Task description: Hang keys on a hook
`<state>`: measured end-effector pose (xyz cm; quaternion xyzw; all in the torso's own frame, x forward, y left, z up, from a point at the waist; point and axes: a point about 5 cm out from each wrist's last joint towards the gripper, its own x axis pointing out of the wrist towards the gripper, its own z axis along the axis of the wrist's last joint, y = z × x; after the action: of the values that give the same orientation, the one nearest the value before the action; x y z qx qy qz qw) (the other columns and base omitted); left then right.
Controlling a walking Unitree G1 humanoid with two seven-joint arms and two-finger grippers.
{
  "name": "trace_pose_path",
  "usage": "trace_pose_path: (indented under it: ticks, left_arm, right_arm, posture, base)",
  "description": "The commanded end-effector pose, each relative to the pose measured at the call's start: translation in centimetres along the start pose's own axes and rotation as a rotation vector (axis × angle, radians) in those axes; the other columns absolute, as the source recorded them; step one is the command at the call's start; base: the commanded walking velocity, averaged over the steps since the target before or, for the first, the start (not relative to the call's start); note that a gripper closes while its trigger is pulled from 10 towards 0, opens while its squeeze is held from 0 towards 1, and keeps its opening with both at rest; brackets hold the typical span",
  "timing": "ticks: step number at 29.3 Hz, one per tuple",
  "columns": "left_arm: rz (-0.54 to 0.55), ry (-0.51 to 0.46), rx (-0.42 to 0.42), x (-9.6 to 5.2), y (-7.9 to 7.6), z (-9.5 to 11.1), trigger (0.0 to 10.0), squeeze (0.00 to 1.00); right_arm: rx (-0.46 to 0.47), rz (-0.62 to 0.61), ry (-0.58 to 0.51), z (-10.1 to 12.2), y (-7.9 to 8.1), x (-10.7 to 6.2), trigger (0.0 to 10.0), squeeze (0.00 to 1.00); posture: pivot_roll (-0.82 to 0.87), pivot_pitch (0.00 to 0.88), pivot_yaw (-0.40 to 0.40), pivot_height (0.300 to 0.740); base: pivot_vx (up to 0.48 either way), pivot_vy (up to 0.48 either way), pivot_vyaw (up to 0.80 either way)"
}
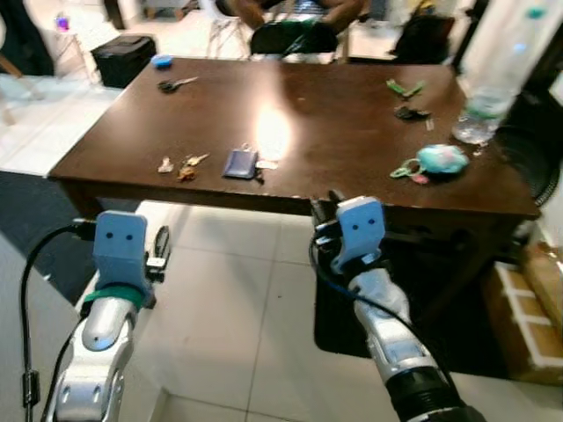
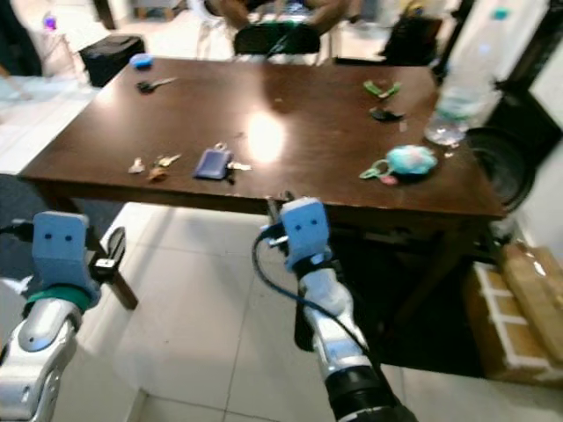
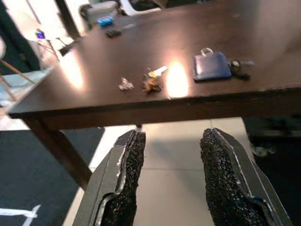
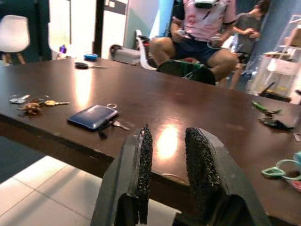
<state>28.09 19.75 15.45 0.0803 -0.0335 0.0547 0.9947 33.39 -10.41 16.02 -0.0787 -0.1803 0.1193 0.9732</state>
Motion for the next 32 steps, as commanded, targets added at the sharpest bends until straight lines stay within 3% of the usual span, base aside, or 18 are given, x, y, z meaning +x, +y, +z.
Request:
trace_pose_path:
  ticks: [1,22,32]
  left_arm:
    - [0.010,0.018,0.012,-0.22,0.24,-0.41,10.0,0.00]
    - [0.010,-0.001,0.021,-0.41,0.28,-0.17,10.0,0.00]
    - [0.013,-0.013,0.035,-0.31,0.10,-0.04,10.0,0.00]
  right_arm:
    - [0.011,0.012,0.012,-0.23,0.47,-0.19,10.0,0.00]
    - [0.022,0.024,-0.012,0.14,0.69,-0.23,10.0,0.00]
    - [0.025,0.049,-0.034,0.46,0.90,-0.29,10.0,0.00]
  posture:
    - [-0.01,0.053,0.100,0.740]
    - [-0.01,0.058,0.098,0.740]
    - [-0.02,0.053,0.096,0.740]
  base:
    - [0.000,0.000,-0.80]
    - [0.000,0.000,-0.80]
    - [0.480,0.000,0.00]
